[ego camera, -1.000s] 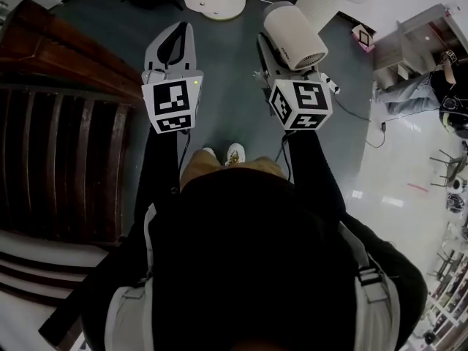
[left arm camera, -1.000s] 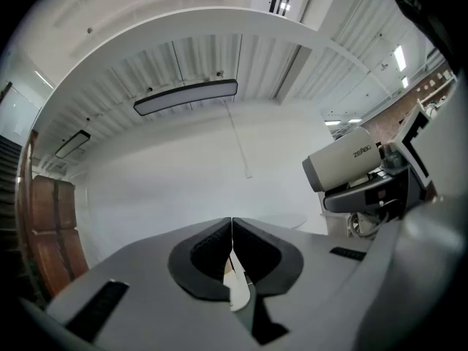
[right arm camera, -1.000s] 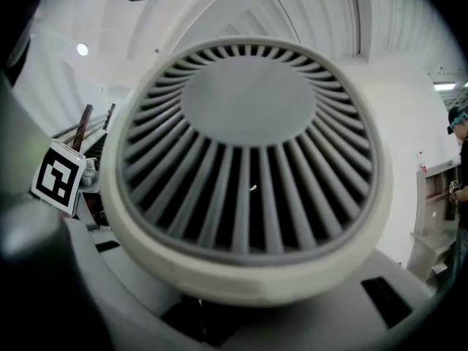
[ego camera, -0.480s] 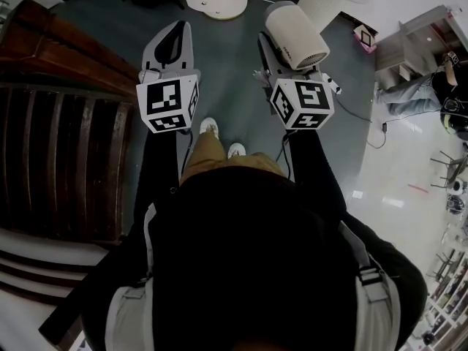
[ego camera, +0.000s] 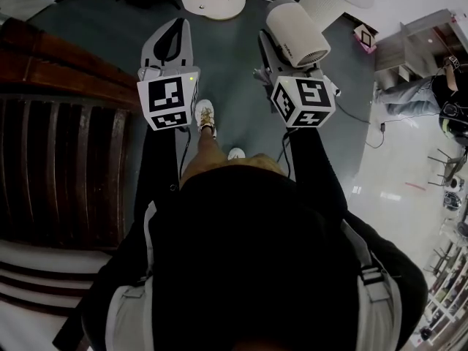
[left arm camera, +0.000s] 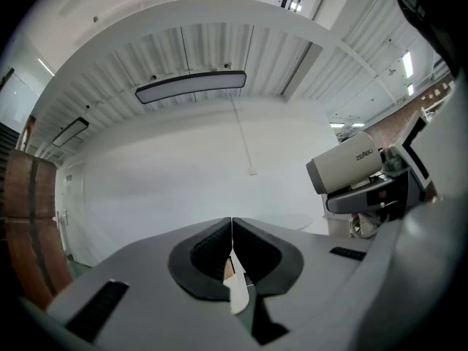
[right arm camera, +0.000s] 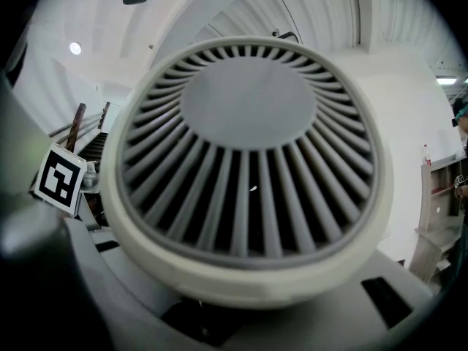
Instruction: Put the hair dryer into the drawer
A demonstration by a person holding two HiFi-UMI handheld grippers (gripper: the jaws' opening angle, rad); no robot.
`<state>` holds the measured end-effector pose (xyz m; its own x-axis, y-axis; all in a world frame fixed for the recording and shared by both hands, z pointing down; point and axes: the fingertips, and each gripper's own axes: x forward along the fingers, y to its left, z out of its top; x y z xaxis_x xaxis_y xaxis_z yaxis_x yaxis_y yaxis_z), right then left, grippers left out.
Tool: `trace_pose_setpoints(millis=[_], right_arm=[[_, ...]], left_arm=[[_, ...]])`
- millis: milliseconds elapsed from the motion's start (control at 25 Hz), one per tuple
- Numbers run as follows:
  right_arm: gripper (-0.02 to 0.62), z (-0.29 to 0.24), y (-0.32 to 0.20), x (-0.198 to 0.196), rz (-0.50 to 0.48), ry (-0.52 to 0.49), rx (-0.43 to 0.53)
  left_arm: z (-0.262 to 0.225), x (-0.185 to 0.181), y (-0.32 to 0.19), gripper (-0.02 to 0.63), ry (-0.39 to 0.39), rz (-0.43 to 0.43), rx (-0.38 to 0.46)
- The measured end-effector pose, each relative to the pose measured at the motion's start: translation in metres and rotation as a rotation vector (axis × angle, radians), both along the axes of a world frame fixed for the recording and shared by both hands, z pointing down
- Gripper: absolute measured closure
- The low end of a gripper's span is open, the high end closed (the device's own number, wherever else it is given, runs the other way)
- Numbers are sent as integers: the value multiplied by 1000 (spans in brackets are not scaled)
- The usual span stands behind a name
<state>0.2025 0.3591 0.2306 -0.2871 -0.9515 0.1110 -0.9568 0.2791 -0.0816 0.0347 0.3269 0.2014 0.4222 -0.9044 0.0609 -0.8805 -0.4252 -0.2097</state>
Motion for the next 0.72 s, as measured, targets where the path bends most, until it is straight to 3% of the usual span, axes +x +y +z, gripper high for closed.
trace_pose_setpoints(millis=[280,600,720], right_arm=[[388,-1,-63,-13,15,12,2],[387,10,-136,-39,52,29,-44],[387,9,-161,-47,66,34,-44]], left_arm=[[-4,-5,-66,589,-9,42,19],[1,-18,-144,589,-119,101,45],[3,-25,-171,589,-111,125,38]])
